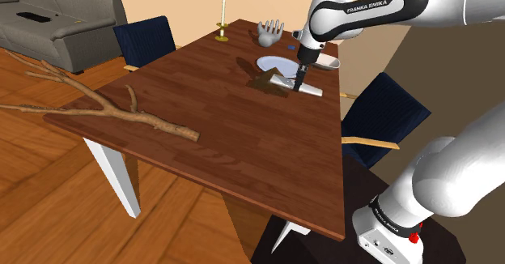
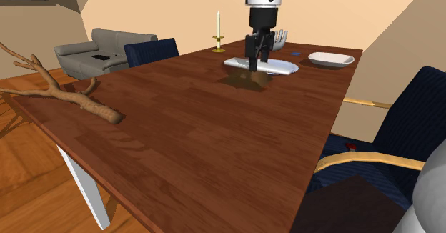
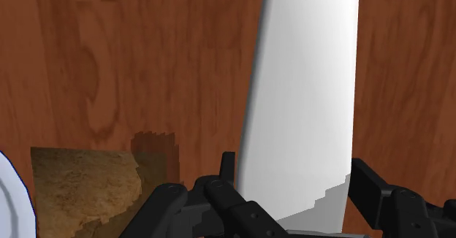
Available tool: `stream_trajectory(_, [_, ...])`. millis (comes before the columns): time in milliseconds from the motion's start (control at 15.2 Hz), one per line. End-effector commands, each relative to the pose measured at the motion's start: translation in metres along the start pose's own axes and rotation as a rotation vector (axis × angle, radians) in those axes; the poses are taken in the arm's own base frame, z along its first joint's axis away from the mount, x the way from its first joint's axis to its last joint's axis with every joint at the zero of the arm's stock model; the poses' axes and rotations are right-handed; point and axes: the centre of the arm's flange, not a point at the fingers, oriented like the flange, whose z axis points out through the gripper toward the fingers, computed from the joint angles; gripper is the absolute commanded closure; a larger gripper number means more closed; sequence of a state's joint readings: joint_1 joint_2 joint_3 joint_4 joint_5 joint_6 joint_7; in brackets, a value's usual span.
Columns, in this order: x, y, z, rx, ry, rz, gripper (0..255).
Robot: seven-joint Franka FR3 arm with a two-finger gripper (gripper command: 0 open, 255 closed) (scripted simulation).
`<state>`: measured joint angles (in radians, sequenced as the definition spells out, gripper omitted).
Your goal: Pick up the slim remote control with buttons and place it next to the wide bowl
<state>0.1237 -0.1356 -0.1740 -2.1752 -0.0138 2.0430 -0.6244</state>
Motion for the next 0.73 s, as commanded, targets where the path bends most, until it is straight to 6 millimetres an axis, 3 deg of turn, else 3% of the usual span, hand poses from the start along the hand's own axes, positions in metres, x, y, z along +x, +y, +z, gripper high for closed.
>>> stream_trajectory(0, [-0.009,0.024,-0.001,0.000,0.000,-0.001,255])
stream_trajectory(660, [-0.048,0.150,-0.003,0.000,0.000,-0.001,255])
